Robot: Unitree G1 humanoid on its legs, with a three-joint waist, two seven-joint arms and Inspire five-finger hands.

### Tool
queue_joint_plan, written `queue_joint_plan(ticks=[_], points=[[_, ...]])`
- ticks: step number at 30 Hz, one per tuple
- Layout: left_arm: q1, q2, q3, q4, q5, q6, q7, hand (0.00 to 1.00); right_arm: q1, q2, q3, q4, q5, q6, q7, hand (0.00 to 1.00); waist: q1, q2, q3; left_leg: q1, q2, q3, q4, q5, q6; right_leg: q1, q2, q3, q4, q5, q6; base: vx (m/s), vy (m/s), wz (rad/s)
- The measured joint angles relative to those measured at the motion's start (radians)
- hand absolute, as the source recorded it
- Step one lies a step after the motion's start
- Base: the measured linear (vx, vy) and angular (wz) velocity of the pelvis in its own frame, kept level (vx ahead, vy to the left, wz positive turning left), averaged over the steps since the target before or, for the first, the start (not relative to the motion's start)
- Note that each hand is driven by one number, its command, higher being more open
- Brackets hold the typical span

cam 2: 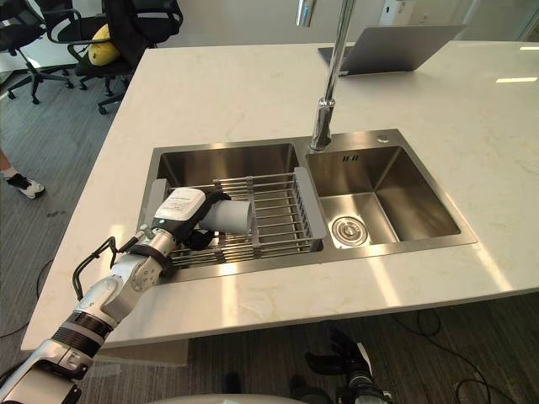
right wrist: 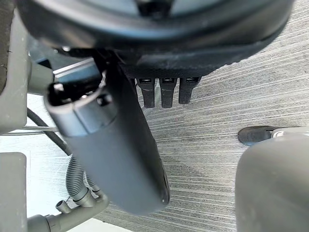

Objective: Walk over to the sink, pick up the cup, carry it to the dishwasher, place the cup inside the dishwasher, then close the dishwasher door

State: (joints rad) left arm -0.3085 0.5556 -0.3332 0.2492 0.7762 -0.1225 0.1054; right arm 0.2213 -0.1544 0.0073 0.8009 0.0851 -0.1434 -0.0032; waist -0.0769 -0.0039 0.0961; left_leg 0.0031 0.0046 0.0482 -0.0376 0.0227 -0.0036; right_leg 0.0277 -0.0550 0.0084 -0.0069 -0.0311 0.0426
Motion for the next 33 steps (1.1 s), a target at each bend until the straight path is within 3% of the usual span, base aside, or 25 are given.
queue_joint_plan(ticks=[6, 17, 27, 33], points=[[-0.002, 0.001, -0.01, 0.001, -0.01, -0.017, 0.004, 0.3, -0.018, 0.0, 0.0, 0.014, 0.0, -0.001, -0.002, 0.9, -0.022, 0.006, 0.004, 0.0, -0.002, 0.002, -0.001, 0.0, 0.0, 0.0, -0.001, 0.002, 0.0, 0.001, 0.002, 0.0, 0.0, 0.0], [0.004, -0.002, -0.009, 0.002, -0.042, -0.014, 0.004, 0.3, -0.013, 0.0, -0.001, 0.016, 0.0, -0.001, -0.005, 0.9, -0.021, 0.013, 0.008, 0.007, -0.002, 0.003, 0.0, 0.0, 0.0, 0.006, -0.002, 0.004, 0.002, 0.002, 0.002, 0.0, 0.0, 0.0], [0.1, -0.089, 0.088, -0.059, -0.139, -0.001, 0.026, 0.3, -0.013, 0.0, -0.003, 0.018, 0.0, 0.0, -0.006, 0.9, -0.014, 0.016, 0.01, 0.016, -0.003, -0.009, 0.005, 0.0, 0.0, 0.023, -0.003, -0.008, 0.005, 0.001, 0.002, -0.01, -0.005, 0.03], [0.178, -0.168, 0.145, -0.157, -0.268, 0.008, 0.088, 0.3, -0.013, 0.002, -0.005, 0.037, 0.0, 0.003, -0.018, 0.9, 0.009, 0.015, 0.01, 0.026, -0.003, -0.011, 0.007, 0.0, 0.0, 0.032, -0.003, -0.011, 0.01, -0.001, 0.002, -0.02, -0.007, 0.01]])
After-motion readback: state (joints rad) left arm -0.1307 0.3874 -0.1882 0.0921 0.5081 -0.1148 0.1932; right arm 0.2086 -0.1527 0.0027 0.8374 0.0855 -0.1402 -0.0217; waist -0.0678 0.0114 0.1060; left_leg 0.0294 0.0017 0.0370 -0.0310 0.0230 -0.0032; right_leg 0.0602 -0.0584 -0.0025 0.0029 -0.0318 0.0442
